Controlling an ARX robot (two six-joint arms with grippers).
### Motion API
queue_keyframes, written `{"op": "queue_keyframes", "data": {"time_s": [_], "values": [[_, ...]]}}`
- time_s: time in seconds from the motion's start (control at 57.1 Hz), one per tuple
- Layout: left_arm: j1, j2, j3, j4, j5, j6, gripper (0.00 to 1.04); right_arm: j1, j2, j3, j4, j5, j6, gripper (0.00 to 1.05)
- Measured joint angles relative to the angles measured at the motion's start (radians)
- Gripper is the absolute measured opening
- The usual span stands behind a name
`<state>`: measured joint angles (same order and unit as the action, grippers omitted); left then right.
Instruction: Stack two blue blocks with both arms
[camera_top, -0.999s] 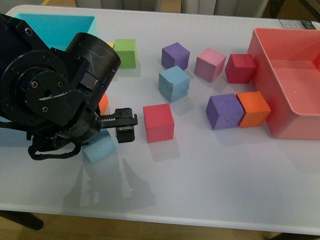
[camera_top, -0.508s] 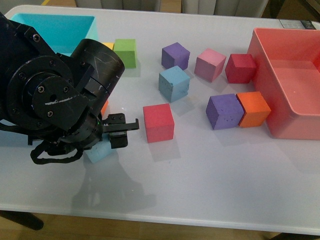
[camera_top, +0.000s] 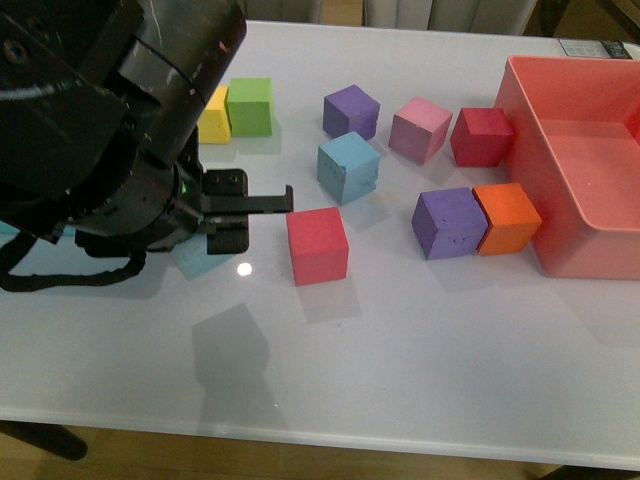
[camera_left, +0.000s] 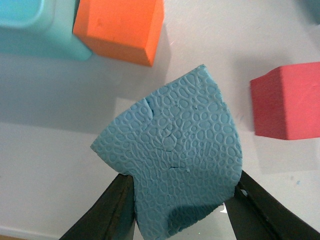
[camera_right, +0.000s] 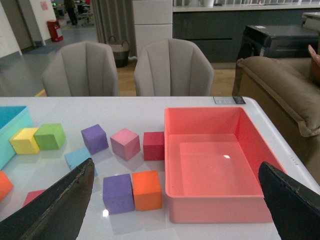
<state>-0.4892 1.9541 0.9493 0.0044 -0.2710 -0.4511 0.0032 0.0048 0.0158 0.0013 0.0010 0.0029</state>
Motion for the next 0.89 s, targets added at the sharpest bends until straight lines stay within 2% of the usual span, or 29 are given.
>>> {"op": "queue_keyframes", "data": {"time_s": [0.298,0.543,0.894], "values": [[-0.029,0.050,0.244,-0.057,-0.025,0.198,0.40,0.000,0.000,0.000,0.000,0.000,0.000,0.96],[-0.050,0.200,0.476,-0.131,0.036,0.326,0.40,0.000,0.000,0.000,0.000,0.000,0.000,0.96],[-0.058,0.373,0.697,-0.202,0.093,0.498,0.39,0.000,0.000,0.000,0.000,0.000,0.000,0.96]]}}
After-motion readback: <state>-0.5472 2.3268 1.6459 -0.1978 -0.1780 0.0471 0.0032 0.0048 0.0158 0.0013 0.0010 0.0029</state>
